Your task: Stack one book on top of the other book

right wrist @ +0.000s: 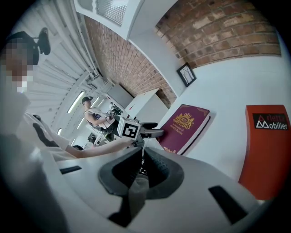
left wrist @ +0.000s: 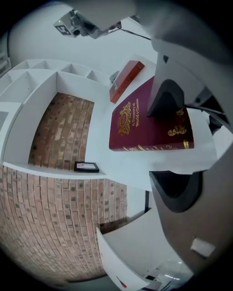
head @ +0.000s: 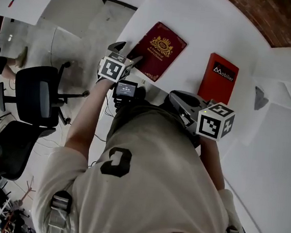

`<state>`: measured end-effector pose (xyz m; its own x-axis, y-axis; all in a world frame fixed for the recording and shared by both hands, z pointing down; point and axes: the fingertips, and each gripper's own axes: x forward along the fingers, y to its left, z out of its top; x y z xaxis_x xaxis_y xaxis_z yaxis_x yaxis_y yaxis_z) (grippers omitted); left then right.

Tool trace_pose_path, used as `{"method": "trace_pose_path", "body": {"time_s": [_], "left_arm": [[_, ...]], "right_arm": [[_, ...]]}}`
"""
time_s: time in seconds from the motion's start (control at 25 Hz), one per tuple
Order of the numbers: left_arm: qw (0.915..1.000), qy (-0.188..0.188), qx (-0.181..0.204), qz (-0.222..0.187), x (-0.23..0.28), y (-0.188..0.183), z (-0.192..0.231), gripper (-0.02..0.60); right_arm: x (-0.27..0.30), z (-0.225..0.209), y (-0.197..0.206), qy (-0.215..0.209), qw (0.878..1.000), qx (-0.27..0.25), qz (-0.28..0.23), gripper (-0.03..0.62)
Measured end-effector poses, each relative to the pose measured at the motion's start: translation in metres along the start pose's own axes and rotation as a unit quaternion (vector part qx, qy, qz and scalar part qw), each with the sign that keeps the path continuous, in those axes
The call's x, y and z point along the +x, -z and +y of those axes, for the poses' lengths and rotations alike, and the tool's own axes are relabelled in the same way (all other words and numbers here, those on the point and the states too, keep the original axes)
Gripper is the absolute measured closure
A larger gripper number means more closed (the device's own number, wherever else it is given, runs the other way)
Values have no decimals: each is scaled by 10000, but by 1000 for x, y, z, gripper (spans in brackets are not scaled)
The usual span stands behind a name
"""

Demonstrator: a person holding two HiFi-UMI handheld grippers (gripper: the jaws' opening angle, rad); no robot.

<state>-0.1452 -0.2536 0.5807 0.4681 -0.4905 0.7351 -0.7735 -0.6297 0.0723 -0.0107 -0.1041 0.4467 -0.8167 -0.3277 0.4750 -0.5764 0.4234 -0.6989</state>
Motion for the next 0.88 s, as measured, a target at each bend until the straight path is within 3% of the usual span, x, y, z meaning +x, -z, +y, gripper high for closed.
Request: {"method": "trace_pose_path", "body": {"time_s": [0.48, 0.88], "left_arm": [[9948, -547, -846, 113, -26, 28, 16, 218], [9881, -641, -1382, 230, -53, 56, 29, 218]], "right_arm": [[2, -12, -10, -458, 9986, -47, 278, 582], [5, -9, -10, -466, 9984, -94, 293, 582]]}}
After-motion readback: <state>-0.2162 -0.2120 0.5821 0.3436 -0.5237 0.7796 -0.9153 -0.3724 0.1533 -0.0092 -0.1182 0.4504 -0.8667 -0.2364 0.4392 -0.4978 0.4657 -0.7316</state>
